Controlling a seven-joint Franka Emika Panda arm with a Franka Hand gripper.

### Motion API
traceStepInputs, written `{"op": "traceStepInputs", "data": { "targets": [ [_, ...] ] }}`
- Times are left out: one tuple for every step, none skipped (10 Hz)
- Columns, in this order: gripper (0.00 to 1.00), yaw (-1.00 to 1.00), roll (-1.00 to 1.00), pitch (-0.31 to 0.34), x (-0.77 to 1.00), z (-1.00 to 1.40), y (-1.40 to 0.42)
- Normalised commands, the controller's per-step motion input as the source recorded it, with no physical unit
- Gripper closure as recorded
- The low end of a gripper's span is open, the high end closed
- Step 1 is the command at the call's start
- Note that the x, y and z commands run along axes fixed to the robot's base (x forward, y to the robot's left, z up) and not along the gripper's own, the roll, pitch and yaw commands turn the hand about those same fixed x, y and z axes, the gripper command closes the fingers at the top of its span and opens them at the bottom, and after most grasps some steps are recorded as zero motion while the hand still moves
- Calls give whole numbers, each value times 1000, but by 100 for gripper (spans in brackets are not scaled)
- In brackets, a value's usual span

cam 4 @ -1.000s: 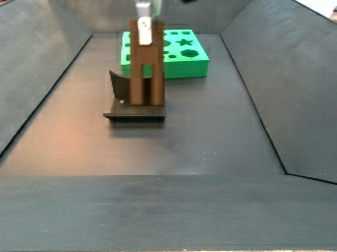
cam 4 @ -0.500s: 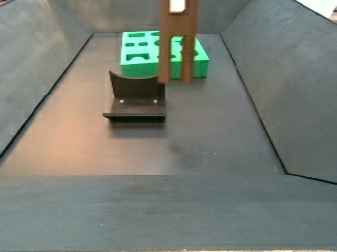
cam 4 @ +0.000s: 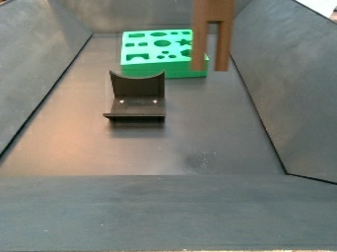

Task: Pick up the square-circle object. Move up. Rotate the square-circle object. Place the square-circle object on the fixture. Regrasp the square-circle object. Move to above the board. Insert the square-circle object.
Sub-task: Rotate the square-circle object.

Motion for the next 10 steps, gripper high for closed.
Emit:
{"op": "traceStepInputs", "data": {
  "targets": [
    [100,-33,-133,1,-175,67,18],
    [100,-980,-1000,37,0,0,0],
    [100,-957,-1000,60,7,-11,29],
    [100,-928,-1000,84,-35,16,53],
    [100,-921,-1000,125,-58,26,6],
    [100,-897,-1000,157,-37,28,4],
    [100,-721,-847,153,-14,16,16],
    [100,-492,-617,129,5,20,16],
    [100,-260,-364,116,17,26,5],
    [100,-151,-248,105,26,25,6]
  ]
}}
